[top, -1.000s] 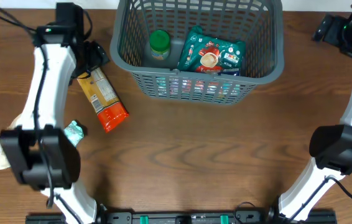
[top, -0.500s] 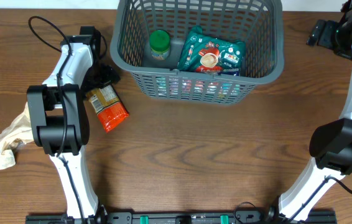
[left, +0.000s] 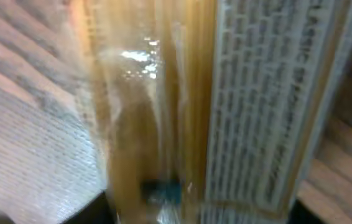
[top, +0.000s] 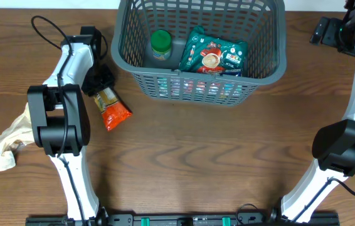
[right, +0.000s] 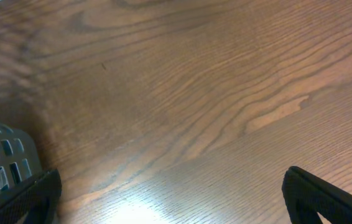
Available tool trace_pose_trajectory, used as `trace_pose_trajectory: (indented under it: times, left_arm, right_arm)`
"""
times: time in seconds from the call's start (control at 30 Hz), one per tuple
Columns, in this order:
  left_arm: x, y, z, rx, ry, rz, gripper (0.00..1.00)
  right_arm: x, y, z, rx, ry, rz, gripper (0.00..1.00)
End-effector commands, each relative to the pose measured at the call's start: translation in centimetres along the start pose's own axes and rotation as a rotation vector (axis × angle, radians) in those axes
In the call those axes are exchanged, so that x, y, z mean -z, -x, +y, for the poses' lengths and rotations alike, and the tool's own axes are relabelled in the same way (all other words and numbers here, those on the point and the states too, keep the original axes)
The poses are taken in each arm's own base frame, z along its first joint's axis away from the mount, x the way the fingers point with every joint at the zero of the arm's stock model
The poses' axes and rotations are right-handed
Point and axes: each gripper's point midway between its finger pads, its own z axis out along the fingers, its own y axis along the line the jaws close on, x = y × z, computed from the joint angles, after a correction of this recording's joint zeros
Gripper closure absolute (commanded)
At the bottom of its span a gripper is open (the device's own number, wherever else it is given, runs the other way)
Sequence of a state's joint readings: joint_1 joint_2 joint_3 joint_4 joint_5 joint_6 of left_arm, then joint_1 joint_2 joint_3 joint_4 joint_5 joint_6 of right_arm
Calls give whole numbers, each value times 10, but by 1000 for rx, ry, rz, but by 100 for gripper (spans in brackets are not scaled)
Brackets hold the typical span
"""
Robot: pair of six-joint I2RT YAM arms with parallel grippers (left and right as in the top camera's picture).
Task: Pack container
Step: 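Withdraw the right arm and lower the left gripper onto the spaghetti package, then lift the spaghetti package with the left gripper and carry it over the basket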
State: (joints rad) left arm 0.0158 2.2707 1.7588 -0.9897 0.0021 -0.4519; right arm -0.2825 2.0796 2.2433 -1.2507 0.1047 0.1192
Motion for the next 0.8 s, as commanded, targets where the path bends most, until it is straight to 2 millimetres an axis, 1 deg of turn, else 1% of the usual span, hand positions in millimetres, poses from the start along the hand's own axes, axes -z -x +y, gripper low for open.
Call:
trace_pose_trajectory:
  times: [0.0, 0.07, 0.13, 0.2, 0.23, 0.33, 0.37, 0.4, 0.47, 0.5, 0.53, 0.63, 0.7, 0.77]
  left_arm:
    - [-33, -18, 6, -18, 38, 98, 94]
    - [-30, -19, 2, -16, 17, 103, 94]
    - [-21, -18, -3, -15, -14, 95, 94]
    - [-3, -11, -6, -14, -41, 55, 94]
    - [10, -6, -8, -13, -58, 23, 94]
    - [63, 10, -13, -32, -129, -107, 94]
    - [89, 14, -14, -36, -161, -166, 94]
    - [107, 17, -15, -39, -182, -209, 94]
    - [157, 22, -13, -34, -247, -331, 94]
    - [177, 23, -12, -32, -273, -381, 94]
    - [204, 23, -10, -29, -307, -446, 95]
    - [265, 16, 2, -16, -374, -592, 94]
    - [299, 8, 12, -9, -412, -673, 94]
    - [328, -1, 19, -25, -440, -745, 94]
  right_arm:
    - [-1, 1, -6, 6, -5, -2, 1]
    - [-1, 1, -6, 6, -5, -2, 1]
    - [-1, 1, -6, 6, -5, -1, 1]
    - [-1, 1, -6, 7, -5, -1, 1]
    - [-1, 1, -6, 10, -5, 0, 1]
    - [-1, 0, -6, 10, -6, 4, 1]
    - [-1, -1, -6, 11, -6, 8, 1]
    - [-1, -2, -6, 11, -6, 10, 1]
    - [-1, -3, -6, 15, -7, 15, 1]
    - [-1, -3, -6, 15, -7, 16, 1]
    - [-1, -3, -6, 15, -7, 16, 1]
    - [-1, -4, -6, 15, -6, 18, 1]
    - [-1, -5, -6, 15, -7, 22, 1]
    - [-1, -5, -6, 16, -7, 24, 1]
